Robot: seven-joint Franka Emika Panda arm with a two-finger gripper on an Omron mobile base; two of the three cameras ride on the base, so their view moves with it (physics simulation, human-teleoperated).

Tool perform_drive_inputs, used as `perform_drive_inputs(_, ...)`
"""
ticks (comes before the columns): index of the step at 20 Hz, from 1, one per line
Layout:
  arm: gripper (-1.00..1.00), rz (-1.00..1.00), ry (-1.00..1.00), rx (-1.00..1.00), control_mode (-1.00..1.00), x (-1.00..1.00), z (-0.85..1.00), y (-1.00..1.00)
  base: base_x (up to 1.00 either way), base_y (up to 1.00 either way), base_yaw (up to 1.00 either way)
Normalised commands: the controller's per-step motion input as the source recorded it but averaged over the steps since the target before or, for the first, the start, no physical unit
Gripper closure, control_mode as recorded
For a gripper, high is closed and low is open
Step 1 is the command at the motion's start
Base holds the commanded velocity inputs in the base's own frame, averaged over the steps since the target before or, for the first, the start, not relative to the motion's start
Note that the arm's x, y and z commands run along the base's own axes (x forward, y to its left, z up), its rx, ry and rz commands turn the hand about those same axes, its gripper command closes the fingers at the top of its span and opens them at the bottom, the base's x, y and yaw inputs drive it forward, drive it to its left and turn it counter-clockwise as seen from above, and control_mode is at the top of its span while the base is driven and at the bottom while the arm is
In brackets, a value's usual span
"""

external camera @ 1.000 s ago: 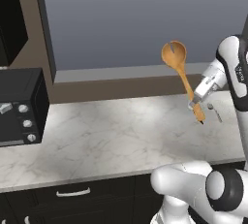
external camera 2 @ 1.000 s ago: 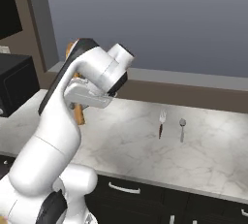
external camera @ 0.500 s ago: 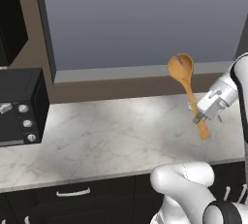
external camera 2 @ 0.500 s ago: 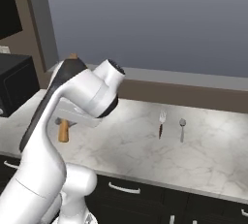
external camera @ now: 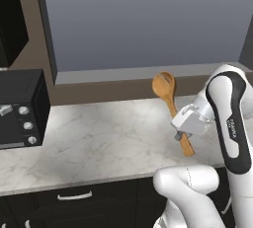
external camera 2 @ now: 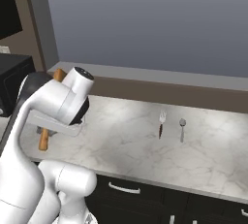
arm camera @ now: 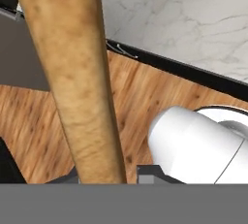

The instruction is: Organize the utensils by type. Pick up the wooden spoons from the counter and place them in the open cabinet. Then pick up the metallic utensils from the counter and place them in the open drawer.

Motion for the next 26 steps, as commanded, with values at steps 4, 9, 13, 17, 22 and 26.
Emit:
perform_drive_inputs(4,1.00,0.00,0.00,0.00,-1.00,0.00,-0.01,0.00,0.00,0.00,0.00)
perform_drive_inputs(9,1.00,0.00,0.00,0.00,-1.00,0.00,0.00,0.00,0.00,0.00,0.00)
perform_drive_inputs(13,1.00,0.00,0.00,0.00,1.00,-0.01,0.00,-0.01,-0.13,-0.13,-0.06)
perform_drive_inputs(17,1.00,0.00,0.00,0.00,1.00,0.00,0.00,0.00,-0.41,-0.43,-0.17)
perform_drive_inputs(22,1.00,0.00,0.00,0.00,1.00,0.00,0.00,0.00,-0.49,-0.58,-0.20)
perform_drive_inputs(26,1.00,0.00,0.00,0.00,1.00,0.00,0.00,0.00,-0.51,-0.74,-0.15)
